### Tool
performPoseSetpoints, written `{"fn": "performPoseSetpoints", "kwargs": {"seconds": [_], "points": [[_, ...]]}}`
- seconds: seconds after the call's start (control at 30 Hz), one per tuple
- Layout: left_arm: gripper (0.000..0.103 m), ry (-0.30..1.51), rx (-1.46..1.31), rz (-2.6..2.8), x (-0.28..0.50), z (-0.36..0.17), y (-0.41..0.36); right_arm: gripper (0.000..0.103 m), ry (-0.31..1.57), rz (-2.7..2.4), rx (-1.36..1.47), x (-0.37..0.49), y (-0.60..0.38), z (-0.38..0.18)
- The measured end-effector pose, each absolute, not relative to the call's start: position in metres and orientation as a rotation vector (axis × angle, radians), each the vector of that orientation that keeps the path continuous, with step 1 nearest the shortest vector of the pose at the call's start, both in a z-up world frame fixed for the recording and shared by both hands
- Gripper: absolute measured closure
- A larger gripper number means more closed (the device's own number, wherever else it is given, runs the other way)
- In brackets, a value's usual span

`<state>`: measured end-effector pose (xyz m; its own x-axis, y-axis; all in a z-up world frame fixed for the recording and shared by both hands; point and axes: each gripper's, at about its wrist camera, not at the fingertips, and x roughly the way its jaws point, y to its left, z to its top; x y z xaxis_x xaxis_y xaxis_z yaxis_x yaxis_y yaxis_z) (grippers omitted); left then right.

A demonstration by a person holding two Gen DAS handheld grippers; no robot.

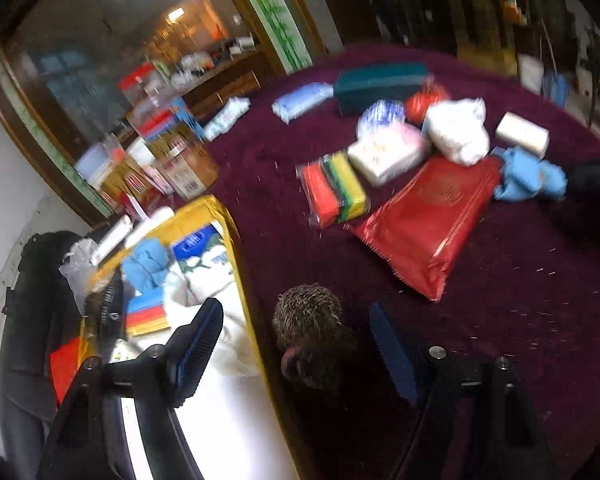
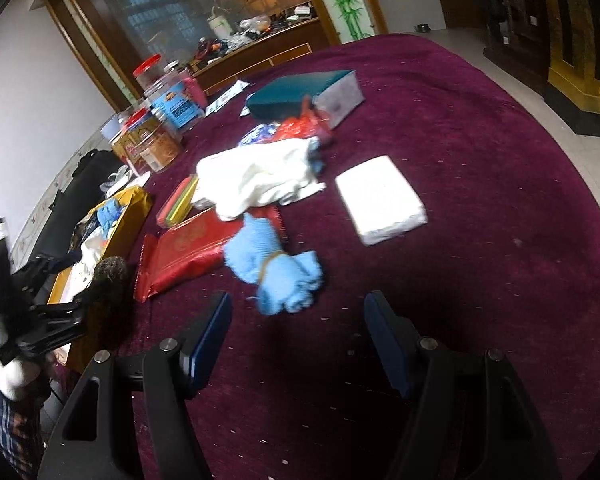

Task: Organize soft objects
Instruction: 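Grasp the brown speckled knit glove with left tool while right tool grasps blue knitted cloth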

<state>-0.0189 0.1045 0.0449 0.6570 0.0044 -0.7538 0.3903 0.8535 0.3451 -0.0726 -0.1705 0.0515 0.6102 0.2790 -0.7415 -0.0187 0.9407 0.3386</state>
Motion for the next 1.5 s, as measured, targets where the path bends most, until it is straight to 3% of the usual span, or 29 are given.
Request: {"fn": "performPoseSetpoints", "kwargs": {"seconds": [0.1, 0.17, 0.23, 0.43, 0.6, 0.77, 0.8, 0.83, 0.9, 0.93, 1.07, 1.1, 1.13, 1.17, 1.2, 1.23, 1.5], "points": [[0.027, 0.915, 0.541, -0.264, -0.005, 0.028, 0.099, 0.035, 0.898, 0.168, 0.34, -0.075, -0.183, 0.051], [0.05, 0.909, 0.587, -0.252, -0.007, 0.024, 0.093, 0.035, 0.896, 0.158, 0.352, -0.076, -0.191, 0.05], [0.062, 0.919, 0.563, -0.26, -0.008, 0.027, 0.092, 0.035, 0.897, 0.149, 0.356, -0.077, -0.196, 0.05], [0.069, 0.892, 0.397, -0.34, -0.023, 0.055, 0.104, 0.034, 0.897, 0.146, 0.345, -0.073, -0.203, 0.054], [0.076, 0.876, 0.317, -0.423, -0.049, 0.064, 0.103, 0.028, 0.929, 0.194, 0.243, -0.059, -0.177, 0.053], [0.075, 0.857, 0.322, -0.414, -0.058, 0.067, 0.104, 0.028, 0.962, 0.201, 0.081, -0.034, -0.138, 0.045], [0.067, 0.849, 0.34, -0.392, -0.057, 0.065, 0.104, 0.028, 0.967, 0.199, 0.055, -0.03, -0.133, 0.043], [0.051, 0.846, 0.36, -0.368, -0.055, 0.063, 0.102, 0.028, 0.973, 0.196, 0.027, -0.026, -0.127, 0.04], [0.027, 0.847, 0.379, -0.348, -0.048, 0.059, 0.099, 0.028, 0.986, 0.195, -0.018, -0.021, -0.118, 0.035], [0.025, 0.845, 0.394, -0.34, -0.044, 0.056, 0.096, 0.028, 0.994, 0.194, -0.037, -0.019, -0.115, 0.032], [0.025, 0.902, 0.468, -0.316, -0.022, 0.032, 0.074, 0.028, 1.001, 0.187, -0.078, -0.013, -0.11, 0.026], [0.025, 0.924, 0.481, -0.307, -0.017, 0.022, 0.069, 0.034, 1.0, 0.186, -0.08, -0.014, -0.11, 0.026], [0.029, 0.946, 0.483, -0.3, -0.013, 0.015, 0.066, 0.054, 0.996, 0.185, -0.08, -0.015, -0.111, 0.027], [0.031, 0.956, 0.473, -0.297, -0.013, 0.011, 0.065, 0.062, 0.996, 0.188, -0.077, -0.017, -0.112, 0.028], [0.041, 0.934, 0.444, -0.295, -0.016, 0.014, 0.067, 0.064, 0.999, 0.196, -0.064, -0.018, -0.115, 0.03], [0.045, 0.924, 0.427, -0.291, -0.019, 0.017, 0.071, 0.066, 0.997, 0.202, -0.047, -0.021, -0.117, 0.032], [0.045, 0.882, 0.005, -0.465, -0.067, 0.061, 0.143, 0.067, 0.953, 0.252, 0.028, -0.05, -0.122, 0.067]]}}
